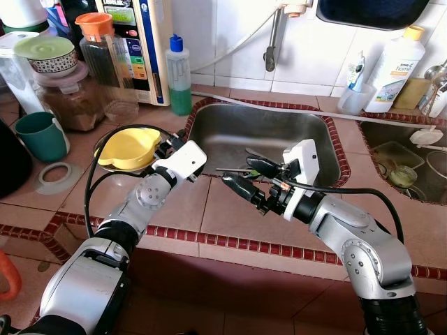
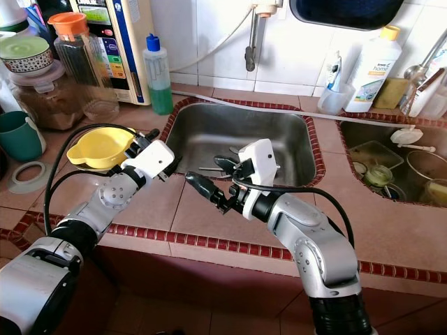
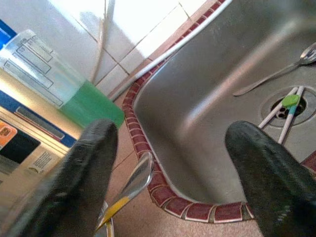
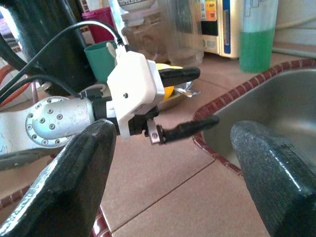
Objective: Kitchen organization
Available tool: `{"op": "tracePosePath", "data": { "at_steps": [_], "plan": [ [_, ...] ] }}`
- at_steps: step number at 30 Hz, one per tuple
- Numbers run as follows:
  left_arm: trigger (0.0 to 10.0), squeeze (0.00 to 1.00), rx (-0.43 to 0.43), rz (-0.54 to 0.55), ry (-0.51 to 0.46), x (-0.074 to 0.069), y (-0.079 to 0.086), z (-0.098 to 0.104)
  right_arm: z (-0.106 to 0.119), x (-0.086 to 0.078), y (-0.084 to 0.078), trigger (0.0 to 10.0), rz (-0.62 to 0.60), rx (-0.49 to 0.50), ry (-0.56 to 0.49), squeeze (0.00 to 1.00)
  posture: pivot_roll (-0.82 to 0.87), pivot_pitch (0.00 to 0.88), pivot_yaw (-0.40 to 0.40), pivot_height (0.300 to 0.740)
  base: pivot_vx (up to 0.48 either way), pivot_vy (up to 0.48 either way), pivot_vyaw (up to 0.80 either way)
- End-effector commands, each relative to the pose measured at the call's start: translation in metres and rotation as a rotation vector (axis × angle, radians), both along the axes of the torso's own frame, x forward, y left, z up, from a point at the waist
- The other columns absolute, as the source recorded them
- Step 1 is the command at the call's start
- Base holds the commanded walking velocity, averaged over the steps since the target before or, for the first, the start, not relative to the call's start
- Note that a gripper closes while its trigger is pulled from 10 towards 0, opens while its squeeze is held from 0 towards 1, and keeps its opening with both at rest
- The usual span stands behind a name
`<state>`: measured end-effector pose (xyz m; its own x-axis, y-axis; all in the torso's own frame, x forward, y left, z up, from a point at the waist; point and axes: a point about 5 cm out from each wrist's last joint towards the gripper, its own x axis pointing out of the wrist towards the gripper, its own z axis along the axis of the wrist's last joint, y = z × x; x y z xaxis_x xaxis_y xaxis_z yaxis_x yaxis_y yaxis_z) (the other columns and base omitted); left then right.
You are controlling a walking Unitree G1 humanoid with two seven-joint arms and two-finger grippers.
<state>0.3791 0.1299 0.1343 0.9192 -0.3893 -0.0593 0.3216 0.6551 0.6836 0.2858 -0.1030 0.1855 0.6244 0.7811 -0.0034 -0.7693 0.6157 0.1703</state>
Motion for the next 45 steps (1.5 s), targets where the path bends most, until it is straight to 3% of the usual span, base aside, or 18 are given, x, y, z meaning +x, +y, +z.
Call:
{"op": "tracePosePath", "data": {
  "at_steps": [1, 2, 10, 11, 12, 13, 14, 15, 17, 18, 45],
  "plan": [
    [5.4, 0.0, 0.032, -0.001, -0.018, 0.004, 0.003, 0.007, 0.004, -0.005, 0.002, 10.0, 0.035, -0.01, -0.012, 0.0, -0.09, 0.048, 0.002, 0.74, 0.0, 0.0, 0.0],
    [10.0, 0.0, 0.039, 0.011, -0.015, 0.004, 0.006, 0.006, 0.004, -0.006, 0.001, 10.0, 0.039, -0.014, -0.008, 0.0, -0.09, 0.049, 0.001, 0.74, 0.0, 0.0, 0.0],
    [10.0, 0.0, 0.063, 0.057, -0.006, 0.005, 0.014, 0.003, 0.005, -0.007, 0.002, 10.0, 0.041, -0.009, -0.003, 0.0, -0.09, 0.05, 0.002, 0.74, 0.0, 0.0, 0.0],
    [9.0, 0.0, 0.07, 0.067, 0.002, 0.005, 0.017, 0.003, 0.006, -0.007, 0.002, 10.0, 0.041, -0.008, -0.002, 0.0, -0.09, 0.051, 0.004, 0.74, 0.0, 0.0, 0.0],
    [9.0, 0.0, 0.074, 0.069, 0.007, 0.005, 0.017, 0.002, 0.006, -0.007, 0.002, 10.0, 0.04, -0.007, -0.001, 0.0, -0.09, 0.051, 0.004, 0.74, 0.0, 0.0, 0.0],
    [4.9, 0.0, 0.077, 0.075, 0.012, 0.005, 0.018, 0.002, 0.006, -0.007, 0.003, 10.0, 0.039, -0.006, -0.001, 0.0, -0.09, 0.051, 0.004, 0.74, 0.0, 0.0, 0.0],
    [3.4, 0.0, 0.079, 0.079, 0.016, 0.006, 0.019, 0.001, 0.006, -0.007, 0.003, 10.0, 0.039, -0.004, 0.0, 0.0, -0.09, 0.052, 0.004, 0.74, 0.0, 0.0, 0.0],
    [0.6, 0.0, 0.08, 0.082, 0.018, 0.006, 0.02, 0.001, 0.006, -0.007, 0.003, 10.0, 0.039, -0.003, 0.0, 0.0, -0.1, 0.053, 0.005, 0.74, 0.0, 0.0, 0.0],
    [0.6, 0.0, 0.081, 0.081, 0.019, 0.006, 0.02, 0.001, 0.006, -0.007, 0.003, 10.0, 0.039, -0.003, 0.0, 0.0, -0.1, 0.053, 0.005, 0.74, 0.0, 0.0, 0.0],
    [0.0, 0.0, 0.083, 0.083, 0.021, 0.006, 0.02, 0.001, 0.007, -0.008, 0.004, 10.0, 0.039, -0.002, -0.001, 0.0, -0.1, 0.052, 0.005, 0.74, 0.0, 0.0, 0.0],
    [0.0, 0.0, 0.103, 0.101, 0.011, 0.007, 0.024, 0.003, 0.008, -0.006, 0.007, 10.0, 0.038, 0.005, -0.005, 0.0, -0.09, 0.044, 0.004, 0.74, 0.0, 0.0, 0.0]
  ]
}}
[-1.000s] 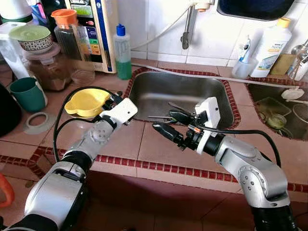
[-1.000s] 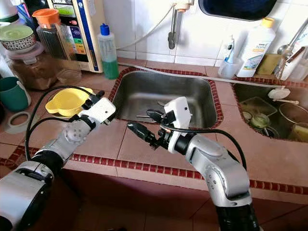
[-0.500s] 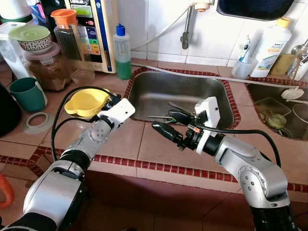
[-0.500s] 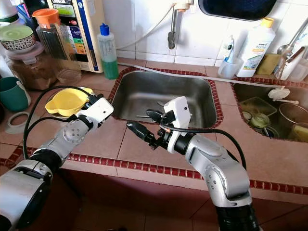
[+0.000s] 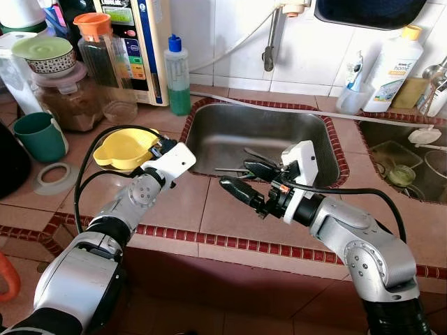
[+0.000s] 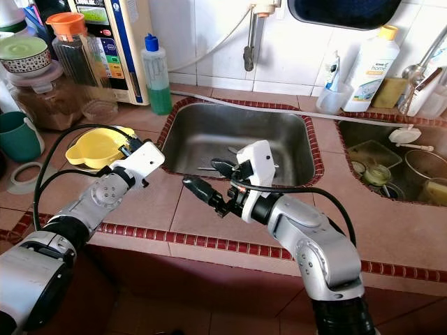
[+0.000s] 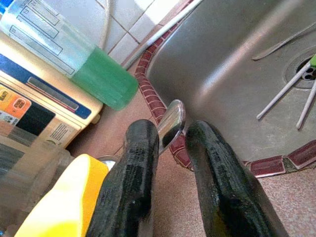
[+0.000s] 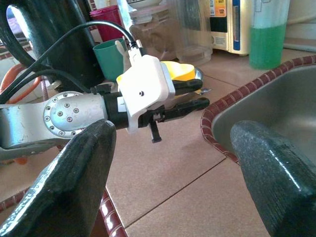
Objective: Kitchen organization
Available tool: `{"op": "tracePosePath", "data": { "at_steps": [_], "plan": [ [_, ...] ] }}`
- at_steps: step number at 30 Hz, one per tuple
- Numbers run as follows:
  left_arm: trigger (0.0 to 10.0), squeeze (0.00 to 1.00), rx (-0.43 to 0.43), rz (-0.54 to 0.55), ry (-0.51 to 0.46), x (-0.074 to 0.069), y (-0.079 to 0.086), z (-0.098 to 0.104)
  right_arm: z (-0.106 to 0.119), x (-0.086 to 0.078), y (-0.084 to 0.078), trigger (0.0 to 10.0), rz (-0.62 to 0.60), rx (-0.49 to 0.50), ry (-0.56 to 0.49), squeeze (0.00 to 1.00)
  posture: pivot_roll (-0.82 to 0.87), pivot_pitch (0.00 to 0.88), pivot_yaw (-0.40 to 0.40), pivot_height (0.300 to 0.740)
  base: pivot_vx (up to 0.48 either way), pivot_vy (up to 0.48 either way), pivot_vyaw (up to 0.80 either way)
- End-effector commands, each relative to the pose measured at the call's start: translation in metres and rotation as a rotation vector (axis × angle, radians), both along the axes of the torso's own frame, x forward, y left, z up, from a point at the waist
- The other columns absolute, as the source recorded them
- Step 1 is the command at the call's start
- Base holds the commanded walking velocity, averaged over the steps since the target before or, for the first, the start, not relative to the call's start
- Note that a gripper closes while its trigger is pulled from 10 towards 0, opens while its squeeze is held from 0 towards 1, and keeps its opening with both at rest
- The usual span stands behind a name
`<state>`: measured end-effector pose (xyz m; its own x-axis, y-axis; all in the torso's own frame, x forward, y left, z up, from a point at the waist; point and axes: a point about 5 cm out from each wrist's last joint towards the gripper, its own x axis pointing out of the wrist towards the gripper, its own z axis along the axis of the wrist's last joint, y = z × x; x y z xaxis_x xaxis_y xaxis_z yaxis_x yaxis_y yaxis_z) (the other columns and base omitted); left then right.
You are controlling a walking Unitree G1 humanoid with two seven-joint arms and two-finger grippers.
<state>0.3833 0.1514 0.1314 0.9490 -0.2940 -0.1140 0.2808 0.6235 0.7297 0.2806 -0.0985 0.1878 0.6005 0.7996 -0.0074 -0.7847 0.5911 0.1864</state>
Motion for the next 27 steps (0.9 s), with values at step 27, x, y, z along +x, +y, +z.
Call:
{"op": "tracePosePath", "data": {
  "at_steps": [27],
  "plan": [
    [0.0, 0.0, 0.028, 0.036, -0.244, 0.009, 0.001, 0.035, 0.006, 0.003, 0.002, 10.0, -0.005, 0.004, -0.03, 0.0, -0.08, 0.036, -0.007, 0.74, 0.0, 0.0, 0.0]
  ]
}}
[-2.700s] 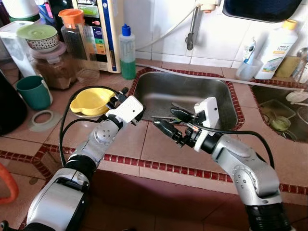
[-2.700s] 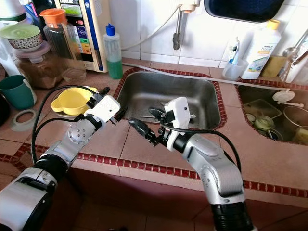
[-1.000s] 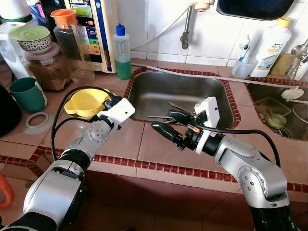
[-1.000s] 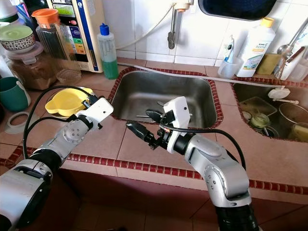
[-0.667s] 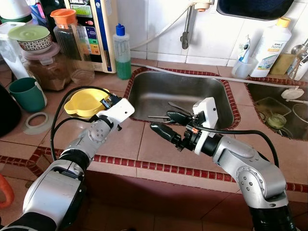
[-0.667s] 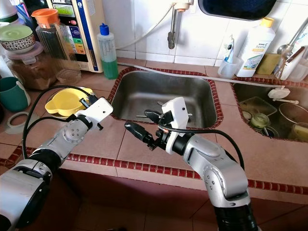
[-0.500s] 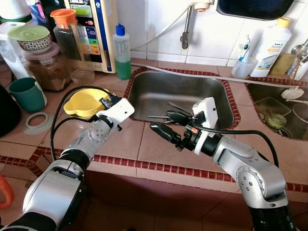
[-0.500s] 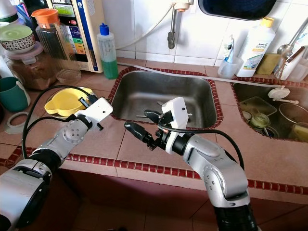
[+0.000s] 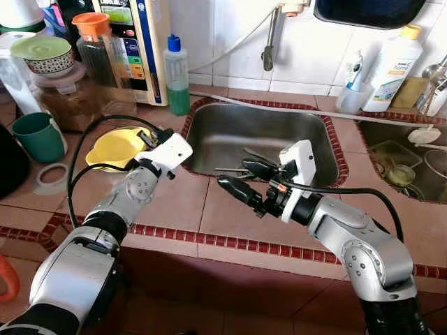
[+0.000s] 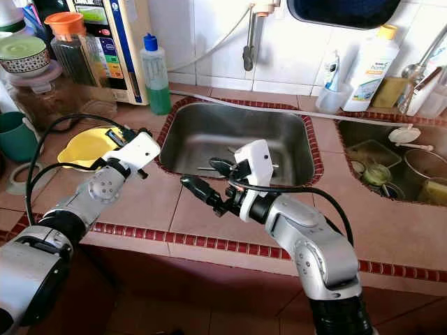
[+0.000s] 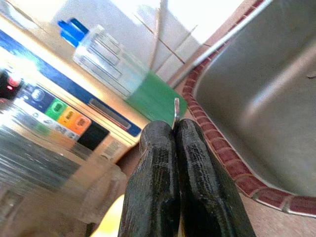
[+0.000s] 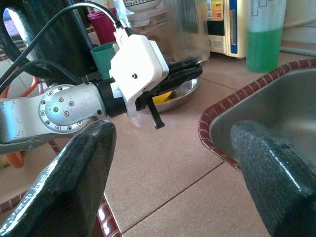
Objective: Kitchen organization
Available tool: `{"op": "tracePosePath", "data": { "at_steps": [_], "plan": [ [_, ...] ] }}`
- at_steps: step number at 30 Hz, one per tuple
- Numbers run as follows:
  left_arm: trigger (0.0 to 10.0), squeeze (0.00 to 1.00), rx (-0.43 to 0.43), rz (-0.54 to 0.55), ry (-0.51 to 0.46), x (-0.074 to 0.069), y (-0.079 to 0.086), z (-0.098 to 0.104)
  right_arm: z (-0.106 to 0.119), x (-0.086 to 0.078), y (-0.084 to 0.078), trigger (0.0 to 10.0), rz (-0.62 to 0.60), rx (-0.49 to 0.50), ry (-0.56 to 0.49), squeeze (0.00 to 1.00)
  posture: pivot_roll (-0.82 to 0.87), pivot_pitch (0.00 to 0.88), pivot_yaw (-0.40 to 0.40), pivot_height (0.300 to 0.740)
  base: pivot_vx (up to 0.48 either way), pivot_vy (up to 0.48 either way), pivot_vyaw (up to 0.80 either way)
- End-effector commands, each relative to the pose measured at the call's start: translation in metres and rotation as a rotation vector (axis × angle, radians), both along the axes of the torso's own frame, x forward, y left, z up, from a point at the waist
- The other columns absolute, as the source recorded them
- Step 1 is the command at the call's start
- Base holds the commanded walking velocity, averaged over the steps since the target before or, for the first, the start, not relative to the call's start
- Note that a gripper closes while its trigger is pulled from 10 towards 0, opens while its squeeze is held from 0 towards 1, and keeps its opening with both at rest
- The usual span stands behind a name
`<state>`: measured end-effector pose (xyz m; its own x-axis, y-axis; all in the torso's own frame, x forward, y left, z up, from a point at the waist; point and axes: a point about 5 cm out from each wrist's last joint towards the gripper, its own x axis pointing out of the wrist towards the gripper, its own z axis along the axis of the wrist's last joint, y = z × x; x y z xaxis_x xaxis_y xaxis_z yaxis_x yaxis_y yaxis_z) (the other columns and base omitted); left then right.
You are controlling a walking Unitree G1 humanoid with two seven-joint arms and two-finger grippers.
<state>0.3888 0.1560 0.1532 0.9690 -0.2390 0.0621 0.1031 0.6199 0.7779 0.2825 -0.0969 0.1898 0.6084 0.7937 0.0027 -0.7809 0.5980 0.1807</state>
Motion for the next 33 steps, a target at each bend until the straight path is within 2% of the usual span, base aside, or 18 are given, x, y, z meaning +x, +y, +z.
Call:
{"op": "tracePosePath", "data": {
  "at_steps": [1, 15, 22, 28, 31, 33],
  "plan": [
    [0.0, 0.0, 0.013, -0.021, -0.063, 0.004, -0.005, 0.014, 0.004, 0.002, 0.001, 10.0, 0.005, 0.0, -0.02, 0.0, -0.08, 0.034, -0.009, 0.74, 0.0, 0.0, 0.0],
    [0.0, 0.0, -0.002, -0.061, -0.293, 0.002, -0.018, 0.039, 0.005, 0.004, 0.002, 10.0, 0.008, 0.004, -0.025, 0.0, -0.08, 0.027, -0.017, 0.74, 0.0, 0.0, 0.0],
    [0.0, 0.0, -0.057, -0.102, -0.417, 0.001, -0.029, 0.062, 0.006, 0.006, 0.003, 10.0, 0.011, 0.007, -0.032, 0.0, -0.08, 0.024, -0.019, 0.74, 0.0, 0.0, 0.0],
    [0.0, 0.0, -0.118, -0.205, -0.501, -0.004, -0.047, 0.082, 0.007, 0.007, 0.003, 10.0, 0.008, 0.01, -0.034, 0.0, -0.07, 0.024, -0.019, 0.74, 0.0, 0.0, 0.0],
    [0.0, 0.0, -0.253, -0.258, -0.485, -0.006, -0.058, 0.092, 0.006, 0.008, 0.004, 10.0, 0.002, 0.011, -0.036, 0.0, -0.07, 0.025, -0.018, 0.74, 0.0, 0.0, 0.0],
    [0.0, 0.0, -0.396, -0.278, -0.464, -0.007, -0.061, 0.101, 0.006, 0.011, 0.002, 10.0, -0.021, 0.013, -0.04, 0.0, -0.06, 0.027, -0.018, 0.74, 0.0, 0.0, 0.0]
  ]
}}
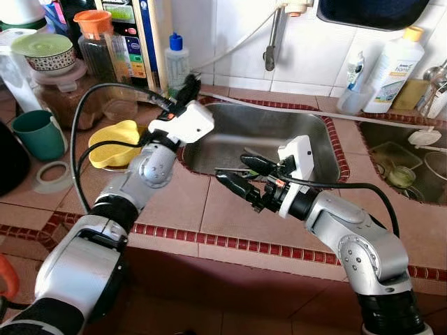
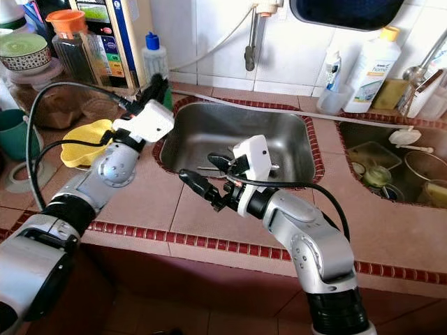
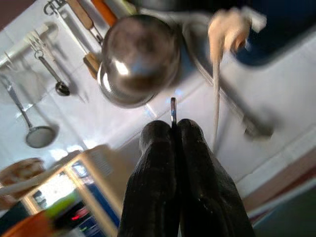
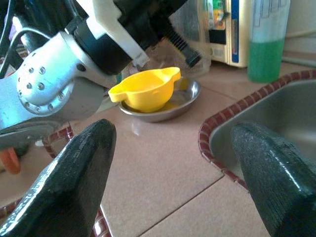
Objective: Kitchen organization
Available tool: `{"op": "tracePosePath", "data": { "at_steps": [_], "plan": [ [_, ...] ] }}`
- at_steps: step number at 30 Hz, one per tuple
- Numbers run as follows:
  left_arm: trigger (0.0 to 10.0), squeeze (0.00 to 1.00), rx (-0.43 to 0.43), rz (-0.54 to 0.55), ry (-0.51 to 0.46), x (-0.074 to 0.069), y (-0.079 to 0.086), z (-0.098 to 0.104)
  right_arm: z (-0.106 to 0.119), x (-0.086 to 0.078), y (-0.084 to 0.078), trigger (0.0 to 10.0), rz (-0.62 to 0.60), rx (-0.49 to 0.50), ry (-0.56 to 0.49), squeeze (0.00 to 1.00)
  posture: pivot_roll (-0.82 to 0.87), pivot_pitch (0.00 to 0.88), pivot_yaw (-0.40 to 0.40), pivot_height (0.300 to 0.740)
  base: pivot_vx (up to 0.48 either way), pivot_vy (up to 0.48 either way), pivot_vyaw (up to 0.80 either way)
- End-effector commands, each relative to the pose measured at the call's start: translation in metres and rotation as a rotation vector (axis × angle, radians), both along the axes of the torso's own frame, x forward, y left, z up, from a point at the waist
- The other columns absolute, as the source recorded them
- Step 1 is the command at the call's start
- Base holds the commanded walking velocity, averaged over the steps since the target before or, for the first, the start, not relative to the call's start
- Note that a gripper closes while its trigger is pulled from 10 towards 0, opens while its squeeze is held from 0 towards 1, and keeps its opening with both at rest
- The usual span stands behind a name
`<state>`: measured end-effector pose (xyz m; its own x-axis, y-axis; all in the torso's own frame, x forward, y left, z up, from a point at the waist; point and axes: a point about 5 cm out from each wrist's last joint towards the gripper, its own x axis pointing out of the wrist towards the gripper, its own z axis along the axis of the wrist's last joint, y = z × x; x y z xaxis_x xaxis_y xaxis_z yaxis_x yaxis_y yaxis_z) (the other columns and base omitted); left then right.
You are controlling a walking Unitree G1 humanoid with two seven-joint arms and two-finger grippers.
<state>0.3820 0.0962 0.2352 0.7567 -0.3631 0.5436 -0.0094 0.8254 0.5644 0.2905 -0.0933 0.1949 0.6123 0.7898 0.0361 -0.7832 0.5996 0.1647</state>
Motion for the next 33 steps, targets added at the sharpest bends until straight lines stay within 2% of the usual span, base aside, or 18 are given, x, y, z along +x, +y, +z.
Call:
{"op": "tracePosePath", "data": {
  "at_steps": [1, 2, 3, 4, 5, 6, 7, 9, 10, 11, 12, 14, 18, 21, 22, 24, 30, 33],
  "plan": [
    [0.0, 0.0, -0.129, -0.06, -0.022, -0.001, -0.002, 0.023, 0.001, 0.005, -0.002, 10.0, -0.027, -0.002, -0.009, 0.0, -0.06, 0.027, -0.018, 0.74, 0.0, 0.0, 0.0],
    [0.0, 0.0, -0.245, -0.095, 0.013, -0.001, -0.002, 0.029, 0.001, 0.008, -0.004, 10.0, -0.05, -0.002, -0.015, 0.0, -0.06, 0.029, -0.018, 0.74, 0.0, 0.0, 0.0],
    [0.0, 0.0, -0.321, -0.122, 0.037, -0.001, -0.002, 0.033, 0.002, 0.011, -0.005, 10.0, -0.066, -0.001, -0.02, 0.0, -0.06, 0.031, -0.019, 0.74, 0.0, 0.0, 0.0],
    [0.0, 0.0, -0.482, -0.176, 0.108, 0.001, 0.0, 0.038, 0.003, 0.017, -0.008, 10.0, -0.111, 0.004, -0.025, 0.0, -0.05, 0.031, -0.019, 0.74, 0.0, 0.0, 0.0],
    [0.0, 0.0, -0.531, -0.196, 0.133, 0.001, 0.0, 0.039, 0.003, 0.019, -0.009, 10.0, -0.126, 0.008, -0.025, 0.0, -0.05, 0.031, -0.019, 0.74, 0.0, 0.0, 0.0],
    [0.0, 0.0, -0.531, -0.196, 0.133, 0.001, 0.0, 0.039, 0.003, 0.019, -0.009, 10.0, -0.126, 0.008, -0.025, 0.0, -0.05, 0.031, -0.019, 0.74, 0.0, 0.0, 0.0],
    [0.0, 0.0, -0.682, -0.291, 0.229, 0.002, -0.003, 0.039, 0.005, 0.025, -0.013, 10.0, -0.17, 0.018, -0.032, 0.0, -0.05, 0.03, -0.019, 0.74, 0.0, 0.0, 0.0],
    [0.0, 0.0, -0.767, -0.361, 0.279, 0.001, -0.004, 0.04, 0.009, 0.033, -0.016, 10.0, -0.218, 0.034, -0.04, 0.0, -0.04, 0.031, -0.018, 0.74, 0.0, 0.0, 0.0],
    [0.0, 0.0, -0.767, -0.361, 0.279, 0.001, -0.004, 0.04, 0.009, 0.033, -0.016, 10.0, -0.218, 0.034, -0.04, 0.0, -0.04, 0.031, -0.018, 0.74, 0.0, 0.0, 0.0],
    [0.0, 0.0, -0.847, -0.395, 0.324, 0.0, -0.003, 0.036, 0.013, 0.041, -0.021, 10.0, -0.261, 0.037, -0.055, 0.0, -0.03, 0.032, -0.017, 0.74, 0.0, 0.0, 0.0],
    [0.0, 0.0, -0.847, -0.395, 0.324, 0.0, -0.003, 0.036, 0.013, 0.041, -0.021, 10.0, -0.261, 0.037, -0.055, 0.0, -0.03, 0.032, -0.017, 0.74, 0.0, 0.0, 0.0],
    [0.0, 0.0, -0.924, -0.44, 0.378, -0.001, 0.0, 0.032, 0.017, 0.048, -0.026, 10.0, -0.279, 0.013, -0.088, 0.0, -0.03, 0.035, -0.016, 0.74, 0.0, 0.0, 0.0],
    [0.0, 0.0, -0.981, -0.487, 0.428, -0.005, 0.002, 0.029, 0.022, 0.056, -0.034, 10.0, -0.276, -0.053, -0.145, 0.0, -0.03, 0.039, -0.02, 0.74, 0.0, 0.0, 0.0],
    [0.0, 0.0, -1.012, -0.542, 0.491, -0.008, -0.003, 0.028, 0.031, 0.068, -0.04, 10.0, -0.221, -0.217, -0.261, 0.0, -0.02, 0.041, -0.023, 0.74, 0.0, 0.0, 0.0],
    [0.0, 0.0, -0.99, -0.56, 0.511, -0.01, -0.009, 0.028, 0.035, 0.073, -0.041, 10.0, -0.194, -0.292, -0.312, 0.0, -0.02, 0.042, -0.026, 0.74, 0.0, 0.0, 0.0],
    [0.0, 0.0, -0.96, -0.57, 0.525, -0.012, -0.014, 0.028, 0.038, 0.077, -0.041, 10.0, -0.17, -0.355, -0.359, 0.0, -0.01, 0.041, -0.027, 0.74, 0.0, 0.0, 0.0],
    [0.0, 0.0, -0.943, -0.605, 0.598, -0.018, -0.027, 0.024, 0.04, 0.088, -0.036, 10.0, -0.11, -0.48, -0.431, 0.0, -0.01, 0.041, -0.029, 0.74, 0.0, 0.0, 0.0],
    [0.0, 0.0, -0.942, -0.63, 0.63, -0.021, -0.035, 0.023, 0.04, 0.092, -0.033, 10.0, -0.079, -0.5, -0.444, 0.0, -0.01, 0.041, -0.032, 0.74, 0.0, 0.0, 0.0]
  ]
}}
